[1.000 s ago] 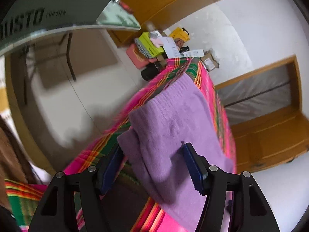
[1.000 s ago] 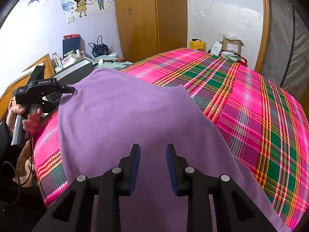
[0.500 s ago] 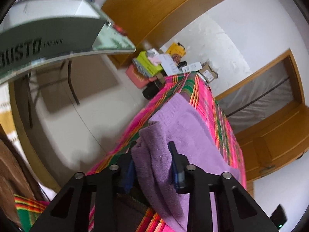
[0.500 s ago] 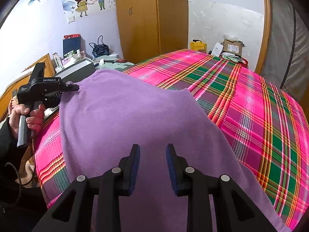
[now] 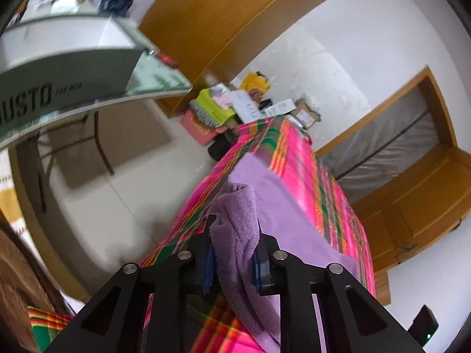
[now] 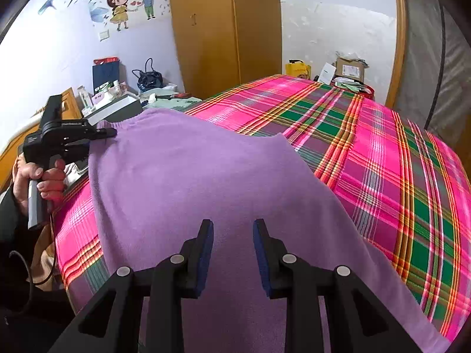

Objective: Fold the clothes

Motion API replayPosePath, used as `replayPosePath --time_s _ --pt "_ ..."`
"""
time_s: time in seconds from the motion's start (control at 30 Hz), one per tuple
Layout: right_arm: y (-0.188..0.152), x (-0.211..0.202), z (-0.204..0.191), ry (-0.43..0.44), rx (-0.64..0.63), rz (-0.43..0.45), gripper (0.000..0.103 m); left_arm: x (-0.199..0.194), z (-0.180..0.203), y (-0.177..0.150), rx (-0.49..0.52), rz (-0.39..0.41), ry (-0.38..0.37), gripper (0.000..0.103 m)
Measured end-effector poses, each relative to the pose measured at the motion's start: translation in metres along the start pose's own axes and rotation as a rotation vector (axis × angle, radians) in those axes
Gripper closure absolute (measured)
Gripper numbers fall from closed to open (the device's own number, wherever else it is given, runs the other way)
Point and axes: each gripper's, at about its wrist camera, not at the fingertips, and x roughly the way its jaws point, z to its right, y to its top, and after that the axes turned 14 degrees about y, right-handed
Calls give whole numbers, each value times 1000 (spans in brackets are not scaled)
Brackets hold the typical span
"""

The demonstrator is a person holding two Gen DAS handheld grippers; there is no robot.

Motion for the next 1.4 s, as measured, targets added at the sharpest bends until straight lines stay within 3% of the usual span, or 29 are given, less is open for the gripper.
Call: replayPosePath --time_s 0.23,0.43,0.63,0.7,0.83,0.87,1.03,1.2,1.4 --pt "13 4 6 18 66 17 75 -22 21 8 74 55 -55 83" --pt "43 30 8 89 127 -3 75 -21 17 9 74 31 -59 83" --pt "73 78 -3 109 97 -85 75 -10 2 7 51 -12 -40 83" --pt "80 94 -2 107 102 -106 84 -7 -1 5 52 -23 -34 83" --pt "92 119 10 63 141 -124 88 -2 -7 3 54 -40 -31 83" --pt "96 123 14 54 154 -120 94 -1 -8 2 55 -43 -30 83" --pt "110 139 28 19 195 -105 95 3 -9 1 55 -54 -32 83" --pt "101 128 11 64 170 -128 91 3 -10 4 58 -56 -39 83" --pt "57 107 -46 184 41 -198 87 3 -10 5 66 -55 -44 83"
